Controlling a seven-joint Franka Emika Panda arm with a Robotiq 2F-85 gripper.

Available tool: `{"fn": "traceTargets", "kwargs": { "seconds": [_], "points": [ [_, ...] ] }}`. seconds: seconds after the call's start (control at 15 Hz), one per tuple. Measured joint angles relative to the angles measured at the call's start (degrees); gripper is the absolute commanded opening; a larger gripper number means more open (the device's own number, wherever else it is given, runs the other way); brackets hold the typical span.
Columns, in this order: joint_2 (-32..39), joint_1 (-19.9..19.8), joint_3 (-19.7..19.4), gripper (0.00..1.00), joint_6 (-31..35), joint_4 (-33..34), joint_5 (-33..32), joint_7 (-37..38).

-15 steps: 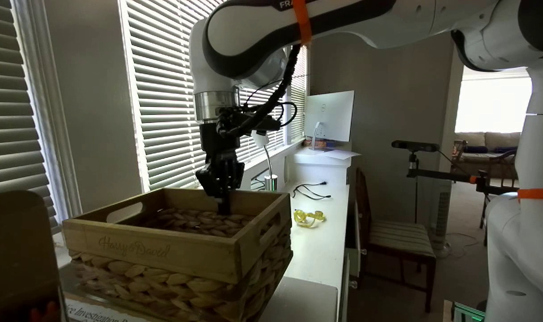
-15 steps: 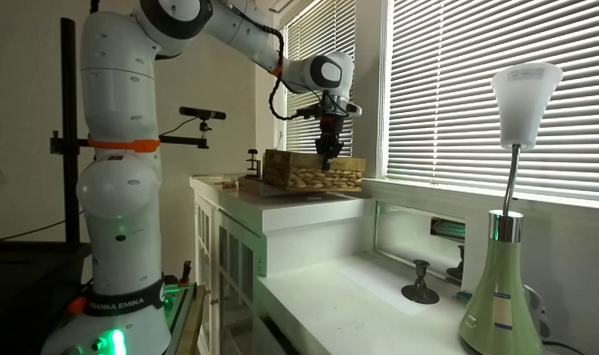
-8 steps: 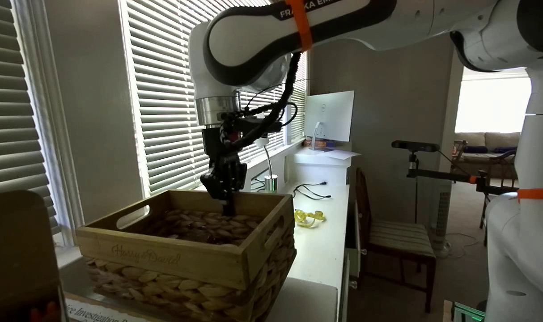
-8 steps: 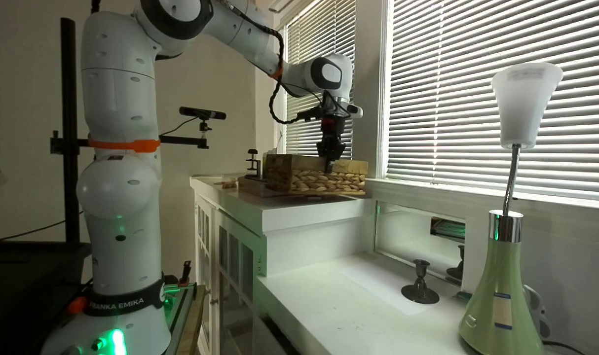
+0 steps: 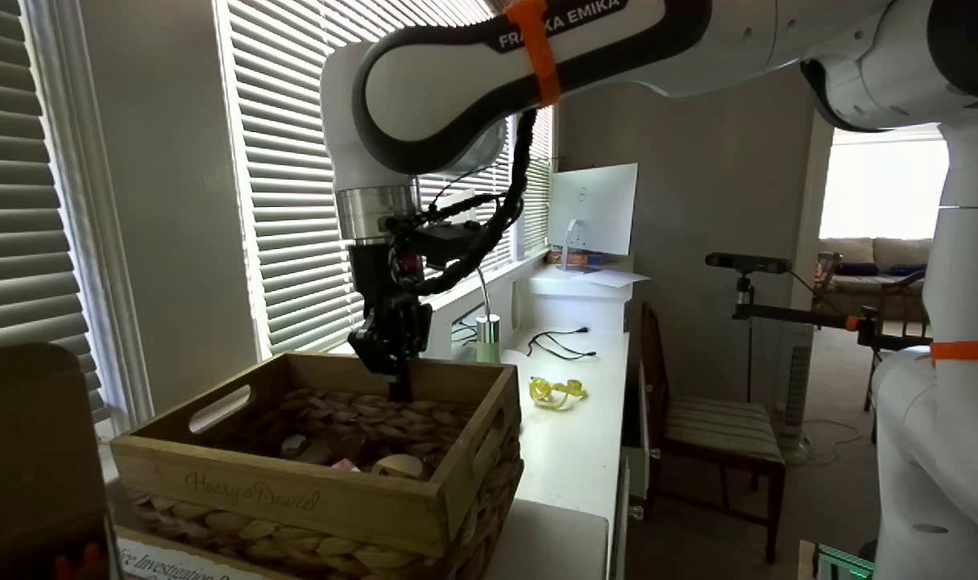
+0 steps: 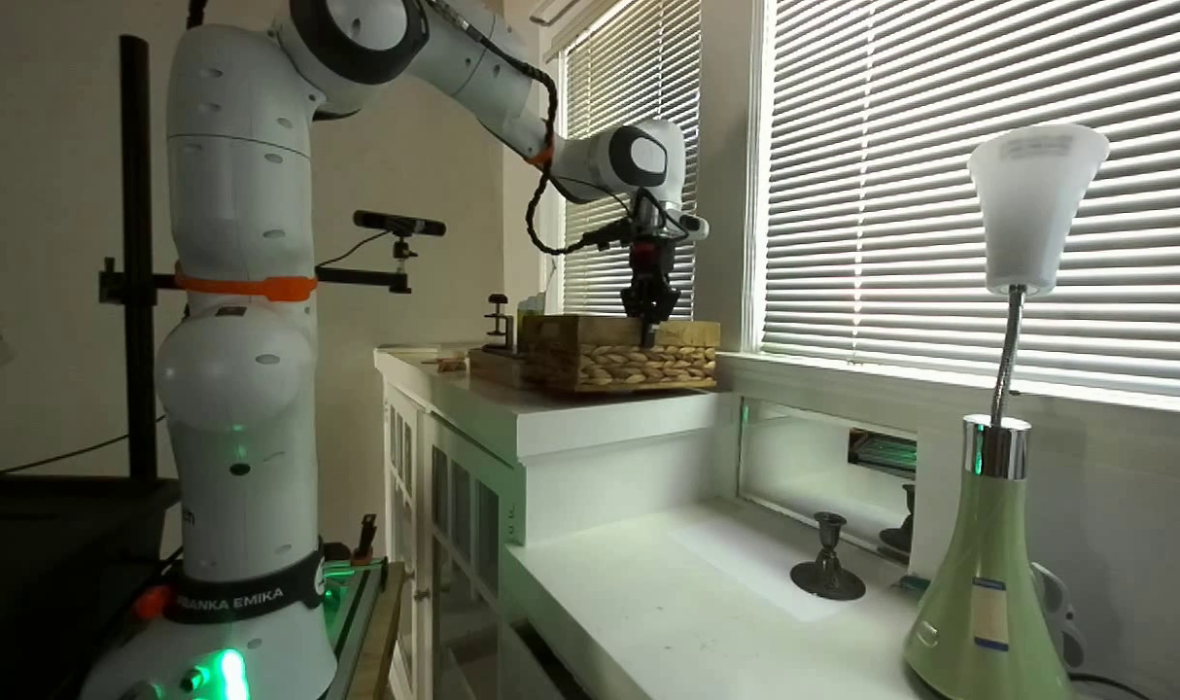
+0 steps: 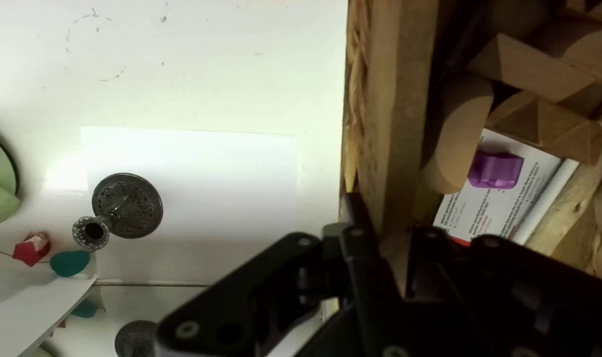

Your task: Pick up the basket and put it on top of the cabinet

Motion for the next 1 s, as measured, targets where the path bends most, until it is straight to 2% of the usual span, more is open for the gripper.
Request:
{"fn": "traceTargets", "kwargs": {
  "seconds": [0.67,0.73,0.8,1.0],
  "points": [
    [1.0,0.1,0.0,0.03,2.4,0.0,0.4,-1.2],
    [1.0,0.1,-0.1,0.39,2.5,0.0,0.6,-1.6],
    [1.1,0.1,-0.1,0.4,2.6,0.0,0.7,-1.8],
    [1.2,0.1,-0.2,0.62,2.6,0.3,1.9,-2.4]
  ]
}}
